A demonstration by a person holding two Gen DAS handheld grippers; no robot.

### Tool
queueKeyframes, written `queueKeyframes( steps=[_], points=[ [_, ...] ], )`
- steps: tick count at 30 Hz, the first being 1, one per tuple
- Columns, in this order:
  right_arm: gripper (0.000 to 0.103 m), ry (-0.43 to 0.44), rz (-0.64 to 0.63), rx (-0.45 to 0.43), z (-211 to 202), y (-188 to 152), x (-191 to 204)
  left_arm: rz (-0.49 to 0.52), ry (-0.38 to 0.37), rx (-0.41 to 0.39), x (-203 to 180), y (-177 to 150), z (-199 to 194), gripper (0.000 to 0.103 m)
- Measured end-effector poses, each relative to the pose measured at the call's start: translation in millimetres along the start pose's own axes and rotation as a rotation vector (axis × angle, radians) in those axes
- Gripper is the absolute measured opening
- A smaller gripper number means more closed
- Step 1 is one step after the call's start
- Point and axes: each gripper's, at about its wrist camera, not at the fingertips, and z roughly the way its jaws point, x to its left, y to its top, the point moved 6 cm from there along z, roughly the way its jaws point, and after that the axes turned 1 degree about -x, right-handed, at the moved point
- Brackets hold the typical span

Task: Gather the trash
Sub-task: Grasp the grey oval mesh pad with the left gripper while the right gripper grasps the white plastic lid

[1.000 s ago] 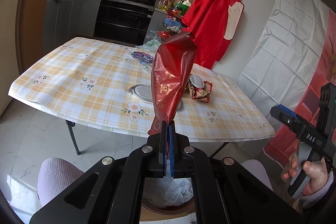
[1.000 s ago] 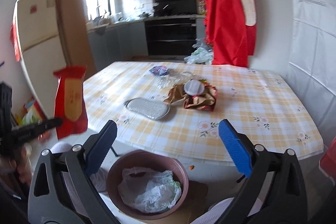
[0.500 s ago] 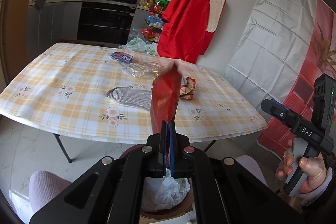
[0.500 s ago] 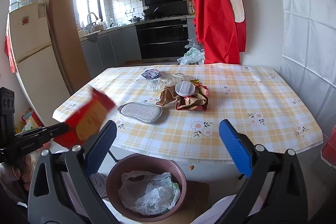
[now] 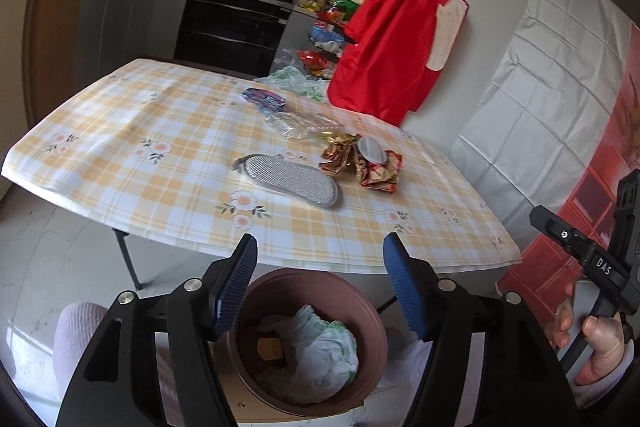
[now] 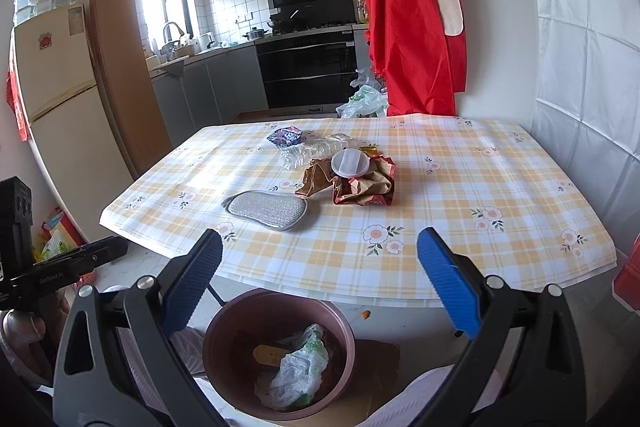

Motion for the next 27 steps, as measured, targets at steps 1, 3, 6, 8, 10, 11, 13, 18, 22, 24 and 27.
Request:
queueKeyframes(
  steps=[1, 3, 6, 8, 10, 11, 13, 18, 22, 24, 27],
  points=[
    [0.096, 0.0, -0.001, 0.001, 0.4, -0.4, 0.5, -0.007, 0.009, 0.006, 3.4, -1.5, 0.5, 0.065],
    [0.096, 0.0, -0.004, 0.003, 1.2, -0.8, 1.5, -0.012, 0.017, 0.01, 6.1, -2.1, 1.2, 0.065],
    [0.096, -0.003, -0.002, 0.008, 3.9, -2.1, 1.1, -0.008, 0.024, 0.012, 7.2, -2.0, 2.2, 0.065],
    [0.096, -0.006, 0.001, 0.015, 6.5, -4.2, -0.1, 0.001, 0.027, 0.017, 7.6, -3.0, 4.5, 0.065],
    [0.096, -0.006, 0.006, 0.025, 11.3, -6.7, -2.3, 0.001, 0.032, 0.032, 9.8, -5.2, 10.5, 0.065],
    [0.096, -0.008, 0.009, 0.031, 14.2, -8.4, -3.6, -0.001, 0.033, 0.037, 10.9, -5.8, 12.5, 0.065],
    [0.096, -0.011, 0.018, 0.047, 21.7, -13.1, -6.6, -0.009, 0.037, 0.055, 14.3, -8.1, 20.0, 0.065],
    [0.096, -0.012, 0.04, 0.094, 41.9, -25.7, -14.6, -0.028, 0.037, 0.096, 19.6, -11.5, 40.1, 0.065],
    [0.096, -0.009, 0.058, 0.118, 54.6, -33.9, -21.2, -0.07, 0.02, 0.133, 23.0, -12.2, 57.3, 0.063],
    [0.096, -0.009, 0.067, 0.13, 61.0, -38.0, -24.9, -0.092, -0.001, 0.154, 23.1, -11.0, 67.2, 0.054],
    [0.096, -0.01, 0.085, 0.145, 69.9, -42.9, -31.5, -0.11, -0.008, 0.172, 23.1, -5.8, 83.1, 0.048]
  ],
)
